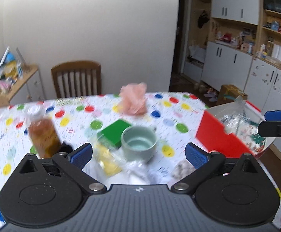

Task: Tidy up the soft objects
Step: 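Open the right gripper and withdraw it back over the table, then lower the right gripper onto the fuzzy beige towel and grasp it, then lift the towel with the right gripper and carry it into the red box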

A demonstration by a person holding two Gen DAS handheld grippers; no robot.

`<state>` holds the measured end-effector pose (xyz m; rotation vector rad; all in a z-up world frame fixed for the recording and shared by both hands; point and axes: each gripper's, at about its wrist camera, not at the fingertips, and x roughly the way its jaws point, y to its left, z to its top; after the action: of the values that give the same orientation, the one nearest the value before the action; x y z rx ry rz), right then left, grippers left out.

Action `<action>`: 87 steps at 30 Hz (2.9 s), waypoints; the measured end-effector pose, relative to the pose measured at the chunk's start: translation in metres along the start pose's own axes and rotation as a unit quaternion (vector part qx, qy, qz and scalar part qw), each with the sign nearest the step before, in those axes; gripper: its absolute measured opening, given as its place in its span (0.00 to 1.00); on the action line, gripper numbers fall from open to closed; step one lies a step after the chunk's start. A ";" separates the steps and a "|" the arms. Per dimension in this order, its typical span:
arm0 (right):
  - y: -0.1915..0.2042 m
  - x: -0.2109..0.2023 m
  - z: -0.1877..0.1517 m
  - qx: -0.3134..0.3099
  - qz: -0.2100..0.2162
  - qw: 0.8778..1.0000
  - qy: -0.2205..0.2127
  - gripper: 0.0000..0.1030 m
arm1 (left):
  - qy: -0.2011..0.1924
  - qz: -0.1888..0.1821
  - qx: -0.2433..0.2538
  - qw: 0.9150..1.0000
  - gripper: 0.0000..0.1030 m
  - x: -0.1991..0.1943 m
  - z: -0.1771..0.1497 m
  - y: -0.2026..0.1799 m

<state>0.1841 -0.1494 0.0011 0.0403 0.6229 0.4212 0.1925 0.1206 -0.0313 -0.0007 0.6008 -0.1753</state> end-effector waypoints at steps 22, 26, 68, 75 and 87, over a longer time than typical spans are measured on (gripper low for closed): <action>0.019 0.133 -0.034 -0.001 -0.114 0.984 0.138 0.93 | 0.009 0.004 0.124 0.992 1.00 0.098 -0.053 0.003; 0.019 0.149 -0.033 0.000 -0.126 0.981 0.149 0.93 | 0.020 0.007 0.143 0.989 1.00 0.121 -0.055 -0.001; 0.010 0.130 -0.049 0.003 -0.120 0.981 0.150 0.13 | 0.044 -0.031 0.151 0.987 0.31 0.135 -0.055 -0.016; 0.013 0.087 -0.035 0.012 -0.097 0.989 0.110 0.13 | 0.028 -0.038 0.122 0.991 0.31 0.107 -0.041 -0.014; 0.007 0.018 -0.005 0.012 -0.074 0.996 0.053 0.14 | -0.006 -0.061 0.098 0.993 0.31 0.051 0.000 -0.028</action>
<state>0.1917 -0.1367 -0.0118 -0.0051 0.7310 0.2730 0.2288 0.0843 -0.0583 0.1508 0.5695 -0.3528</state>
